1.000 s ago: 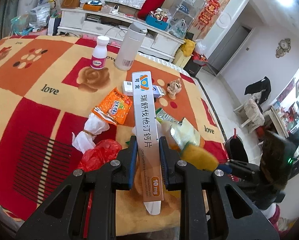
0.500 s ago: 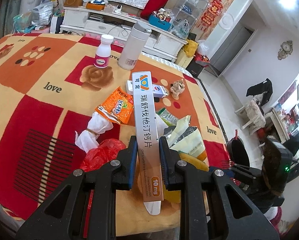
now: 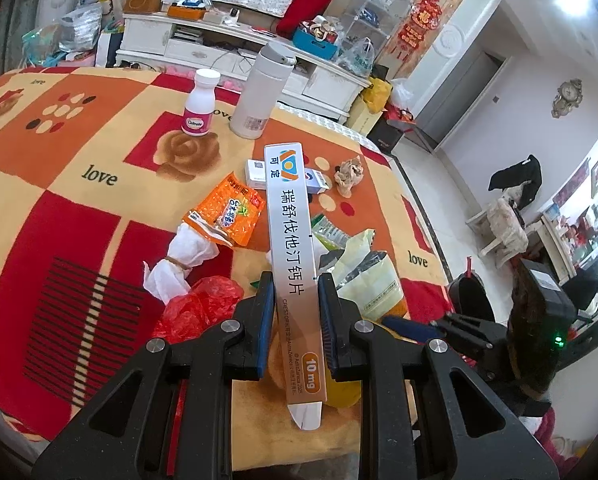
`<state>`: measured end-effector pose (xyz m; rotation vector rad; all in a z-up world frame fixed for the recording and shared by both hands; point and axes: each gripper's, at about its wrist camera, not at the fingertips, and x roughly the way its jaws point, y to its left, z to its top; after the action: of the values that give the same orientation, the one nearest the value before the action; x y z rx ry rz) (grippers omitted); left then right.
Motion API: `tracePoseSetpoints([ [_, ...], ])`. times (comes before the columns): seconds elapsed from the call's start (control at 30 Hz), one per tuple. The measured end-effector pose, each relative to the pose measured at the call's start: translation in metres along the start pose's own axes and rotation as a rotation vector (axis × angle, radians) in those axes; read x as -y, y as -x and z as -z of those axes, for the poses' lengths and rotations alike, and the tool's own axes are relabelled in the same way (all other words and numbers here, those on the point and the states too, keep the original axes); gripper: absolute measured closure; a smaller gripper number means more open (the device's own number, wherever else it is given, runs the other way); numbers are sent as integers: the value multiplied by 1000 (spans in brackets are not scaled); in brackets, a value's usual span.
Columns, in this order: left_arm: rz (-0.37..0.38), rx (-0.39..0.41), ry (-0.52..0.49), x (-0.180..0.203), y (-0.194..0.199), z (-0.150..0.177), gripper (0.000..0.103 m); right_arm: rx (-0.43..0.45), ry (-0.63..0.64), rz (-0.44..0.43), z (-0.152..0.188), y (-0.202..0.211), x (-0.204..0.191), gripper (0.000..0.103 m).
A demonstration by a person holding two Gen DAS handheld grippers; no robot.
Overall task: Collect trash
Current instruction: 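Lift the orange-white box with the left tool while the right tool lifts the yellow sponge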
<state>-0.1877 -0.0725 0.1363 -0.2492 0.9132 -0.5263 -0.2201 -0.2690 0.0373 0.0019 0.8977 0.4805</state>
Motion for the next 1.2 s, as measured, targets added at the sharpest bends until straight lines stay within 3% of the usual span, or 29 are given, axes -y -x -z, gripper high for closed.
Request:
tracePoseSetpoints([
  [0.2, 23, 29, -16, 8, 9, -8, 84, 64, -18, -56, -2, 29, 4, 85],
  [0.33, 25, 26, -21, 13, 6, -9, 84, 27, -8, -44, -2, 25, 7, 85],
  [0.4, 24, 18, -20, 13, 4, -6, 84, 46, -22, 8, 1, 20, 9, 85],
  [0.43, 22, 13, -19, 12, 3, -5, 84, 48, -36, 17, 1, 19, 12, 82],
  [0.53, 17, 6, -13, 8, 3, -3, 84, 55, -63, 18, 2, 19, 20, 60],
  [0.57, 15, 7, -9, 6, 3, -4, 84, 51, -61, 22, 2, 19, 21, 59],
  [0.87, 19, -4, 6, 2, -1, -2, 84, -48, -20, -92, 8, -14, 3, 63],
  [1.0, 20, 2, 1, 4, 3, -2, 84, -1, -56, -119, 11, -8, 4, 73],
  [1.2, 60, 20, -11, 14, 12, -10, 84, 73, -84, -163, 5, 27, 13, 77],
])
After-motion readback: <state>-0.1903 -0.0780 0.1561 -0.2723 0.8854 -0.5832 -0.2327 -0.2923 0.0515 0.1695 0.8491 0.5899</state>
